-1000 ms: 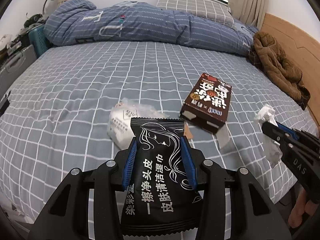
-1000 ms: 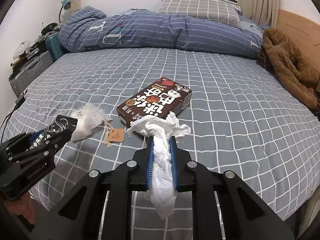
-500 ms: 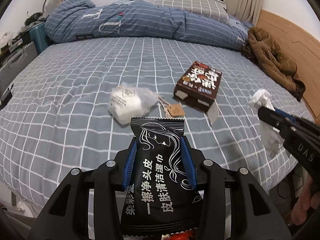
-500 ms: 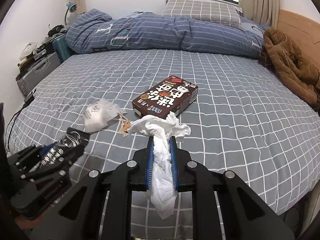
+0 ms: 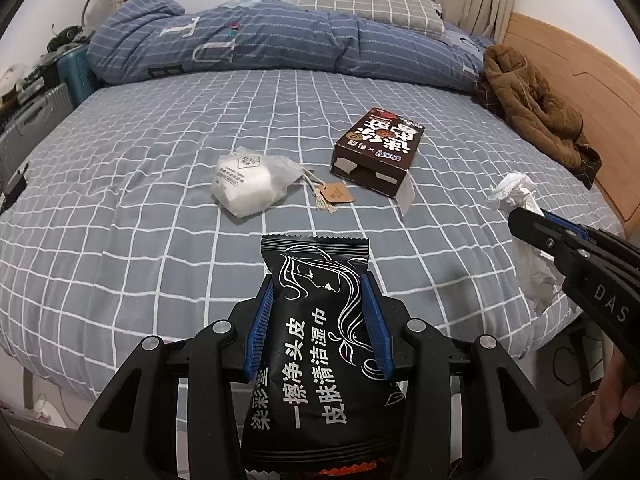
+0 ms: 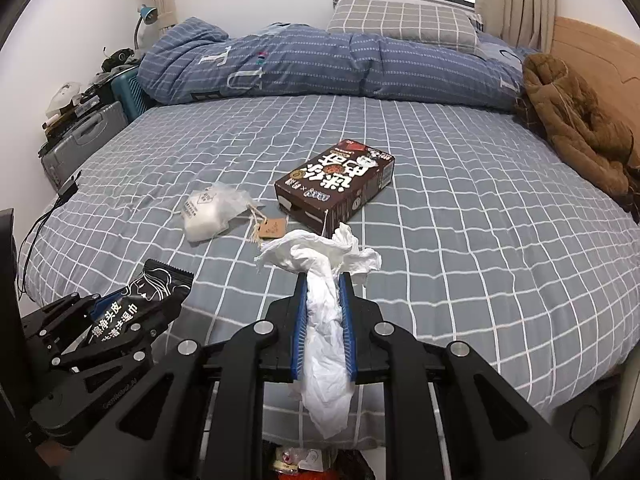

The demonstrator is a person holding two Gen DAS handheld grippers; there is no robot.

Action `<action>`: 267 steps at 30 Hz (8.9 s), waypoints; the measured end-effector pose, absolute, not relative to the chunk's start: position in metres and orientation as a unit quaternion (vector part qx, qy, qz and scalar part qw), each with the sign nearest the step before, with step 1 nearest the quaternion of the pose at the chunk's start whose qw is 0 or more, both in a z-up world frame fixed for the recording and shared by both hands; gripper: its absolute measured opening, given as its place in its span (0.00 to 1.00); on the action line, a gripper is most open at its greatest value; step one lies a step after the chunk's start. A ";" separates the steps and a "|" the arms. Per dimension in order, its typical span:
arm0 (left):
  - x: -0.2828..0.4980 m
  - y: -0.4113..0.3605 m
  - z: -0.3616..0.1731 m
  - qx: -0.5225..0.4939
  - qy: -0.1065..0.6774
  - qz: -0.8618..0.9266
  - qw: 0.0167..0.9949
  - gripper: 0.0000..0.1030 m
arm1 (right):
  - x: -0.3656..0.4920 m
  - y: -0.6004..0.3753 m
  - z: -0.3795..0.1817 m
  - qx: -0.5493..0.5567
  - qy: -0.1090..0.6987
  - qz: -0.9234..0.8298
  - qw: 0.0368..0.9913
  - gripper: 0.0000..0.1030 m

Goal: Collect trash
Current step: 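Carry the black packet and white tissue with both tools over the bin, then open the right tool to drop the white tissue into the bin, then open the left tool to drop the black wipe packet into the bin, then move both tools back over the cotton bag and chocolate box, then grasp the white cotton bag with the left tool while the right tool grasps the brown box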

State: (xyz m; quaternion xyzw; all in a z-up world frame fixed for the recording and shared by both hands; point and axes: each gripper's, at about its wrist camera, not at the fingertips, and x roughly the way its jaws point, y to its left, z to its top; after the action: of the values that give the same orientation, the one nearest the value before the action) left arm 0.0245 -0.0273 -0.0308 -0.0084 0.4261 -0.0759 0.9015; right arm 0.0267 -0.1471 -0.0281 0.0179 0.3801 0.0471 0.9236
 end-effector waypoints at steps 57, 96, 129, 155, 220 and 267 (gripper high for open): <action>-0.141 -0.015 -0.069 -0.039 0.487 -0.070 0.870 0.41 | -0.127 -0.136 -0.093 0.020 0.464 0.051 0.884 0.14; -0.123 0.036 -0.162 -0.054 0.555 -0.032 0.829 0.41 | -0.098 -0.096 -0.209 -0.012 0.560 0.098 0.823 0.40; -0.109 -0.079 -0.163 -0.003 0.557 -0.131 0.820 0.41 | -0.114 -0.208 -0.190 0.024 0.528 -0.020 0.849 0.92; -0.110 -0.070 -0.171 0.035 0.525 -0.089 0.846 0.94 | -0.099 -0.204 -0.178 0.040 0.508 -0.029 0.860 0.92; 0.210 0.018 -0.086 -0.024 0.445 -0.003 0.895 0.93 | 0.252 -0.138 -0.078 0.063 0.427 -0.018 0.902 0.92; 0.216 0.026 -0.092 -0.047 0.453 -0.014 0.890 0.63 | 0.295 -0.107 -0.104 0.027 0.459 -0.168 0.872 0.93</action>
State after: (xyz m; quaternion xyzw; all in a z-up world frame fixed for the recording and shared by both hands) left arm 0.2159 0.0261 -0.0923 -0.0468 0.4530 -0.0142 0.8902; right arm 0.2953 -0.1075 -0.1044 0.0271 0.4593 -0.1676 0.8719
